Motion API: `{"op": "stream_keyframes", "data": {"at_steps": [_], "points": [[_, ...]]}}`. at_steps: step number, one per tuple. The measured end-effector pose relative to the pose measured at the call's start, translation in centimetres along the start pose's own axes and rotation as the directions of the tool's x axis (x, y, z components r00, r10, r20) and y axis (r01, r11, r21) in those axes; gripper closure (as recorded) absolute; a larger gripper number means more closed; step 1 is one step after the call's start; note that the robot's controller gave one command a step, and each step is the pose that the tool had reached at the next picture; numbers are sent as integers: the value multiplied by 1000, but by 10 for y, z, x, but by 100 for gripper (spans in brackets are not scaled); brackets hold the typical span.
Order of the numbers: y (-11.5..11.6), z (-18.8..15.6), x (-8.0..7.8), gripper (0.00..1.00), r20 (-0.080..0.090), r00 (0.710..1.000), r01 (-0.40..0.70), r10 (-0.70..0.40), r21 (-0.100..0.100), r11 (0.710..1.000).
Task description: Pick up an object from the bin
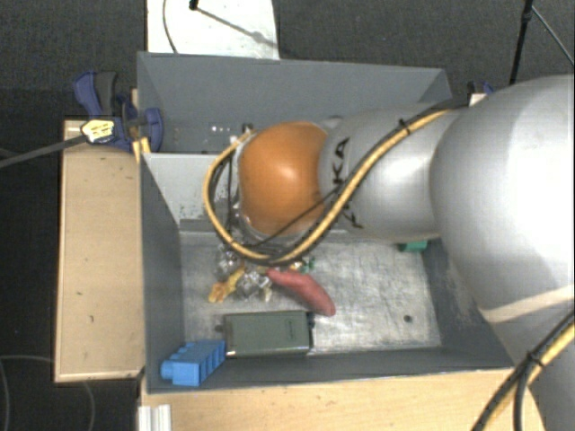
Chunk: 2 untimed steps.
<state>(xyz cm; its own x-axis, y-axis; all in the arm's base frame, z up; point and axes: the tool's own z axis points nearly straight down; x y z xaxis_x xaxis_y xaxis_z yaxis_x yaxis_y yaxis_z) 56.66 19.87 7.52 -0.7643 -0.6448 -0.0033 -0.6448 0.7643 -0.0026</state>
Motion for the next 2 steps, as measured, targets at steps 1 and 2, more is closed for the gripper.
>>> {"op": "stream_keyframes", "data": {"at_steps": [1,2], "points": [[1,-4,1,100,-1,1000,0,0,-2,1000],[2,-22,3,100,-7,1000,1,-1,-5,1000]]}}
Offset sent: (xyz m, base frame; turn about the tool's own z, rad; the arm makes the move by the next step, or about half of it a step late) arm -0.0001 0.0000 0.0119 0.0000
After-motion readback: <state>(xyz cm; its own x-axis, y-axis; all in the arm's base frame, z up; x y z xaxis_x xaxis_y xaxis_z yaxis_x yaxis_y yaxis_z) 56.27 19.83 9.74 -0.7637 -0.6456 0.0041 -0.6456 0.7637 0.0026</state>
